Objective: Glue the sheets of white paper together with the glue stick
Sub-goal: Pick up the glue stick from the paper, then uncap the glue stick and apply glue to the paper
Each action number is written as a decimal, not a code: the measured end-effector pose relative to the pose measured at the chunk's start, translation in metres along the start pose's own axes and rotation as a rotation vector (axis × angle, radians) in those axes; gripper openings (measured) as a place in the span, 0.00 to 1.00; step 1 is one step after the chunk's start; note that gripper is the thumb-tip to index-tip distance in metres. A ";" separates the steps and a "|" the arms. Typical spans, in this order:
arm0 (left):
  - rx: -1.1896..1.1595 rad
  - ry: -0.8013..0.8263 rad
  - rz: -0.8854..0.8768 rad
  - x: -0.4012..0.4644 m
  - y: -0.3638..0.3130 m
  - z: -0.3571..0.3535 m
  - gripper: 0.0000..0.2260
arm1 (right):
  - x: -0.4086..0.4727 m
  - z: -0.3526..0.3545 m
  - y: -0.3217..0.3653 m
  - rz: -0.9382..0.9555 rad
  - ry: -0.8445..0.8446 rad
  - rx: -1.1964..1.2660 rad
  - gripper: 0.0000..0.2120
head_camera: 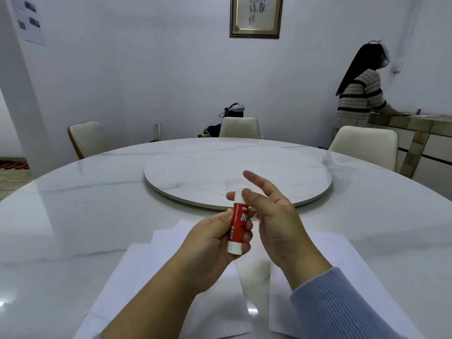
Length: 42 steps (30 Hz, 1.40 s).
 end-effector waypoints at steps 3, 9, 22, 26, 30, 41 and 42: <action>-0.032 -0.008 0.007 0.000 0.000 0.000 0.15 | -0.001 -0.003 -0.001 0.011 -0.011 -0.021 0.09; 0.001 0.026 0.046 -0.001 0.002 0.001 0.16 | 0.004 0.009 0.014 0.046 -0.163 -0.010 0.06; -0.133 -0.121 -0.092 0.002 -0.028 0.027 0.17 | 0.065 0.062 -0.021 -0.111 -0.278 -0.763 0.13; -0.088 -0.226 -0.130 0.004 -0.028 0.038 0.16 | 0.065 0.074 -0.055 -0.065 -0.336 -0.852 0.12; -0.021 -0.282 -0.137 0.004 -0.024 0.044 0.12 | 0.063 0.072 -0.056 -0.005 -0.379 -0.935 0.14; -0.052 -0.414 -0.323 -0.004 -0.047 0.051 0.15 | -0.026 -0.027 -0.006 0.352 -0.067 -0.948 0.14; -0.053 -0.416 -0.326 -0.005 -0.046 0.050 0.15 | -0.030 -0.029 -0.004 0.463 -0.130 -1.068 0.13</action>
Point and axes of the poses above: each hand's wrist, its own x-axis towards the middle knuckle, its own z-axis out of the back of the hand, y = z × x, the point moved 8 cm from there along x, towards the middle knuckle
